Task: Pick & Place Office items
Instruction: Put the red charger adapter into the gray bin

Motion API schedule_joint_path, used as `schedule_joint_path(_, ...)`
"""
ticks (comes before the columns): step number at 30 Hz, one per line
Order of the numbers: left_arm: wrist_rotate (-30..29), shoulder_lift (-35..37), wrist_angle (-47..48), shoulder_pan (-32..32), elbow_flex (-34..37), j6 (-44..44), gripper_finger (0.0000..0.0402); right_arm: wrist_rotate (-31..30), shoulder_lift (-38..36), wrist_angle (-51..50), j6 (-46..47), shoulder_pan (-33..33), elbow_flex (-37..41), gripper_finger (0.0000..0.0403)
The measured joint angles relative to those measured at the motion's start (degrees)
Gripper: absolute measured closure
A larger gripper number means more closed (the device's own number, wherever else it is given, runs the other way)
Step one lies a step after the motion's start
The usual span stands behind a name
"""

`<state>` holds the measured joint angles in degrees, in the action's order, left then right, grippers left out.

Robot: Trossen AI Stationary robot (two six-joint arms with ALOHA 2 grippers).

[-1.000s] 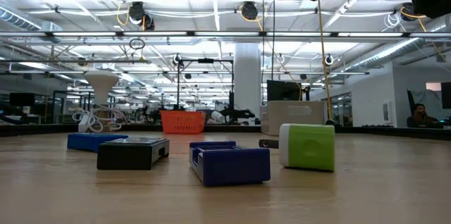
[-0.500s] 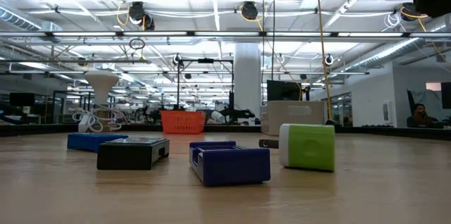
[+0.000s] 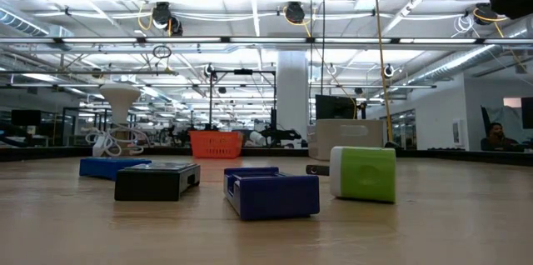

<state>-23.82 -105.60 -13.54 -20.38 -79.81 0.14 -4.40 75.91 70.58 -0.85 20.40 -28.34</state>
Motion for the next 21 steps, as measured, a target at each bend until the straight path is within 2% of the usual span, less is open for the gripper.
schedule_joint_path(11, -0.2, 0.0, -1.5, 0.1, 0.0, 1.1, 0.0178, 0.0, 0.0, -0.5, 0.1, 0.0, 0.0, 0.0067)
schedule_joint_path(21, -0.5, 0.0, -1.5, 0.1, -0.1, 1.2, 0.0178, 0.0, 0.1, -0.5, 0.1, 0.0, 0.1, 0.0120)
